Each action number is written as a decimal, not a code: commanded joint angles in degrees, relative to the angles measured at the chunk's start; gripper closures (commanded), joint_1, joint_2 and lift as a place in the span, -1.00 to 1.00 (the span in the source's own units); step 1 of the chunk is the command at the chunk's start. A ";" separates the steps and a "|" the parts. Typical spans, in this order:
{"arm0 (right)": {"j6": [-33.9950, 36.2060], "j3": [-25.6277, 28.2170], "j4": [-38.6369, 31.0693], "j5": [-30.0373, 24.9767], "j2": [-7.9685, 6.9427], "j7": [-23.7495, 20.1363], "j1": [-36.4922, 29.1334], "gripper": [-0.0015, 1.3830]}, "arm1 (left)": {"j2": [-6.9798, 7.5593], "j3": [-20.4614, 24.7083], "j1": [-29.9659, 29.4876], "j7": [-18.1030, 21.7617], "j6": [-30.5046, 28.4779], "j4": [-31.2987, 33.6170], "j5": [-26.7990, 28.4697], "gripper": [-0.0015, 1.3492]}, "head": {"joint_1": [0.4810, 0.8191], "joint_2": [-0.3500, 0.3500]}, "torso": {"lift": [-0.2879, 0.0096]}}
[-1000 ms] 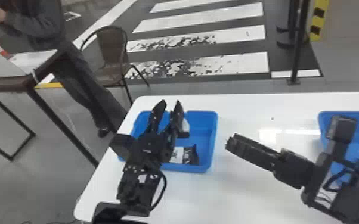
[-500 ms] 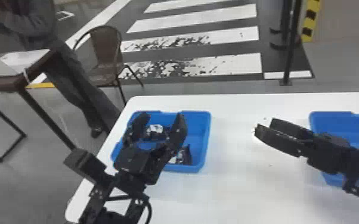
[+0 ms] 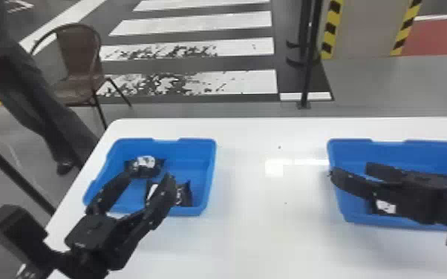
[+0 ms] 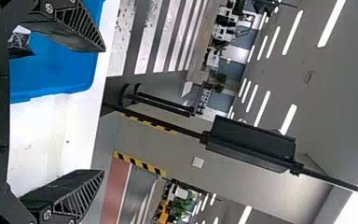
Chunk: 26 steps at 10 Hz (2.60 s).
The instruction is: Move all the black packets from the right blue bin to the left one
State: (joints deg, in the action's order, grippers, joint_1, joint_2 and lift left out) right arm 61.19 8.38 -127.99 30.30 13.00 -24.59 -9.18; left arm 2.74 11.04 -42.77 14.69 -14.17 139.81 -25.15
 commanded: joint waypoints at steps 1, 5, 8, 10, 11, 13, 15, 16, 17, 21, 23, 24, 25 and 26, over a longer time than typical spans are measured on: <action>9.12 2.93 -7.08 -2.07 -1.05 4.46 -2.77 -0.81 | -0.19 0.27 0.17 0.34 -0.87 0.04 0.01 -0.83 | 0.27 0.35 | -0.01; 15.59 4.64 -13.27 -10.07 -2.37 17.99 -4.88 -0.81 | -0.19 0.27 -0.11 0.87 -1.71 0.04 -0.79 -0.82 | 0.27 0.02 | -0.01; 15.73 5.90 -4.55 -15.33 -2.37 19.75 2.71 -0.81 | -0.19 0.39 -0.11 1.22 -1.29 0.04 0.47 -0.83 | 0.27 -0.20 | -0.01; 15.45 4.98 4.03 -17.16 -2.37 19.75 7.63 -0.81 | -0.37 0.39 -0.39 1.22 1.52 0.04 1.95 -0.83 | 0.27 -0.33 | -0.01; 15.45 3.61 7.41 -17.73 -2.19 19.75 9.32 -0.81 | -0.37 0.39 -0.53 1.22 1.10 0.04 1.84 -0.84 | 0.27 -0.35 | -0.01; 15.87 2.01 11.62 -16.58 -2.10 19.75 10.87 -0.81 | -0.37 0.27 -0.39 1.22 1.24 0.04 1.84 -0.84 | 0.27 -0.32 | -0.01; 17.13 -0.04 12.33 -16.93 -2.10 20.72 10.87 -0.81 | -0.37 0.16 -0.39 1.22 1.24 -0.25 1.38 -0.83 | 0.27 -0.28 | -0.01; 17.27 -0.04 13.45 -17.38 -2.10 20.98 11.57 -0.81 | -0.37 0.16 -0.39 1.22 1.38 -0.39 1.27 -0.82 | 0.27 -0.26 | -0.01; 17.27 -0.27 14.72 -17.61 -2.10 21.07 12.27 -0.81 | -0.37 0.16 -0.25 1.22 1.24 -0.39 1.15 -0.82 | 0.27 -0.26 | -0.01; 18.68 -0.84 16.97 -17.61 -2.02 21.95 14.24 -0.81 | -0.37 0.04 -0.11 1.22 1.24 -0.67 1.15 -0.82 | 0.27 -0.27 | -0.01; 20.65 -1.87 16.83 -17.16 -2.02 23.00 14.52 -0.81 | -0.37 0.16 0.03 1.13 1.10 -0.67 1.50 -0.82 | 0.27 -0.27 | -0.01; 20.93 -2.44 17.67 -16.81 -2.02 23.27 14.95 -0.81 | -0.28 0.04 0.03 1.13 1.10 -0.67 1.50 -0.82 | 0.27 -0.26 | -0.01; 20.93 -2.67 18.80 -16.70 -2.02 23.36 15.37 -0.81 | -0.19 -0.07 0.17 1.13 1.10 -0.81 1.38 -0.82 | 0.27 -0.24 | -0.01; 20.93 -2.67 19.22 -16.36 -2.02 23.44 15.51 -0.81 | -0.11 -0.19 0.31 1.22 1.10 -0.95 1.38 -0.82 | 0.27 -0.24 | -0.01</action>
State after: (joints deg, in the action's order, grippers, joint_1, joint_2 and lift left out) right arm 82.11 5.75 -109.07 13.74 10.99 -1.15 6.23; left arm 2.54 10.94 -42.52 15.88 -13.08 138.94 -23.75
